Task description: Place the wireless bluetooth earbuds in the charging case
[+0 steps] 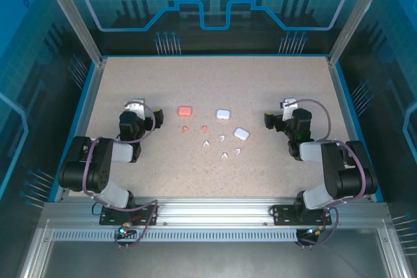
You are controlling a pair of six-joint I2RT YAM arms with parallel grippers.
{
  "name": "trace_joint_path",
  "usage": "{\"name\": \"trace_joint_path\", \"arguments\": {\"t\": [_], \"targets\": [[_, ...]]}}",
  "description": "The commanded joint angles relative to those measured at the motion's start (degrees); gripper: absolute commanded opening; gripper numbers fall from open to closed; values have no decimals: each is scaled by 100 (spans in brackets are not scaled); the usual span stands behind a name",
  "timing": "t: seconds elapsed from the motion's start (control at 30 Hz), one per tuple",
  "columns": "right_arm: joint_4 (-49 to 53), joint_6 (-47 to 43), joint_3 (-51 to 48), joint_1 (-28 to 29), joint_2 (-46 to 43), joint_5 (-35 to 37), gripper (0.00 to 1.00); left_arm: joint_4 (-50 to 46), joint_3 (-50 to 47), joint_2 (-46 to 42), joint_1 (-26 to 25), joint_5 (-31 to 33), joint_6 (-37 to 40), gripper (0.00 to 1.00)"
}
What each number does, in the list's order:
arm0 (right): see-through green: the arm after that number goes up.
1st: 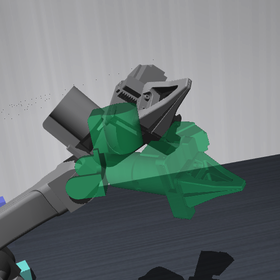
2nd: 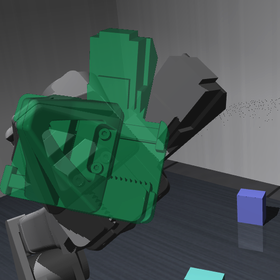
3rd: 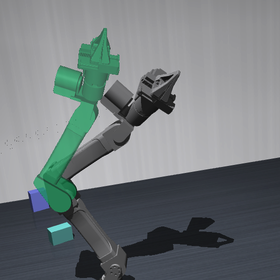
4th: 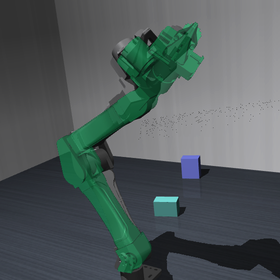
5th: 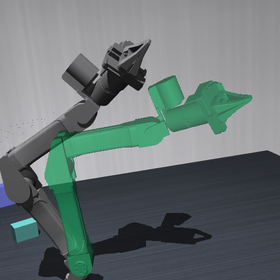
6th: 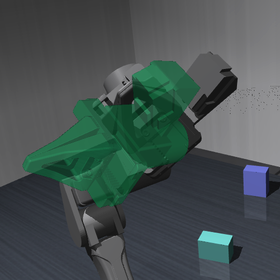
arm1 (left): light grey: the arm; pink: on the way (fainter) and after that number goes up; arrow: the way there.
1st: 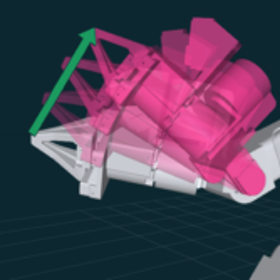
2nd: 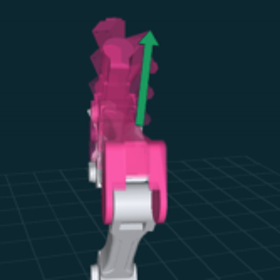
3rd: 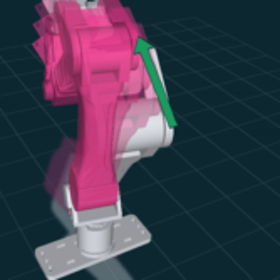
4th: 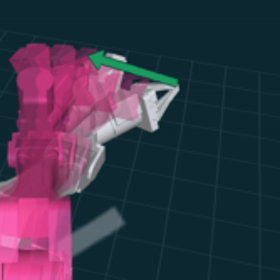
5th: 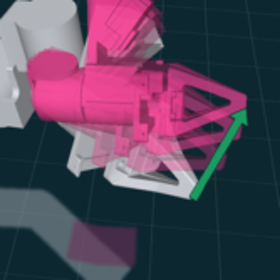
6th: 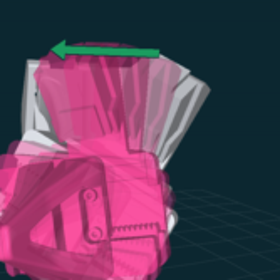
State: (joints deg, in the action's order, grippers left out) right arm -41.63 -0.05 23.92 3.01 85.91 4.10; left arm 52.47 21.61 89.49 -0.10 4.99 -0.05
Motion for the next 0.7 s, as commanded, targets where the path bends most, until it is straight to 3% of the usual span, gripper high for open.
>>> {"name": "trace_joint_path", "arguments": {"t": [0.0, 0.67], "targets": [[-171, 7, 74, 35, 22, 56, 100, -14, 45, -64, 10, -141, 5, 99], [-184, 23, 62, 4, 15, -7, 100, 13, 30, -63, 10, -81, -24, 99]]}}
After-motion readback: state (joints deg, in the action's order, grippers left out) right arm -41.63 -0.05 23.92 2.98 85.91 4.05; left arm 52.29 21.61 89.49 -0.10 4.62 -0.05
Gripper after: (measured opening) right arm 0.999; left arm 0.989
